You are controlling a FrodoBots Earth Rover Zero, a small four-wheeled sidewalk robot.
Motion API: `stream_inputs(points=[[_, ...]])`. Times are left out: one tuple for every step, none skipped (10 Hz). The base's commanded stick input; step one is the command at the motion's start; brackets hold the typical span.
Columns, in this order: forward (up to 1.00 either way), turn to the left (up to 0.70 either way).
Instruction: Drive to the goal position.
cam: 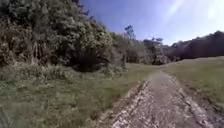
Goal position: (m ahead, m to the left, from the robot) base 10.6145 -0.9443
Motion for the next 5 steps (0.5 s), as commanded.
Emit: stream_inputs(points=[[0.00,-0.45],[0.00,-0.45],[0.00,-0.45],[0.00,-0.45],[0.00,-0.45]])
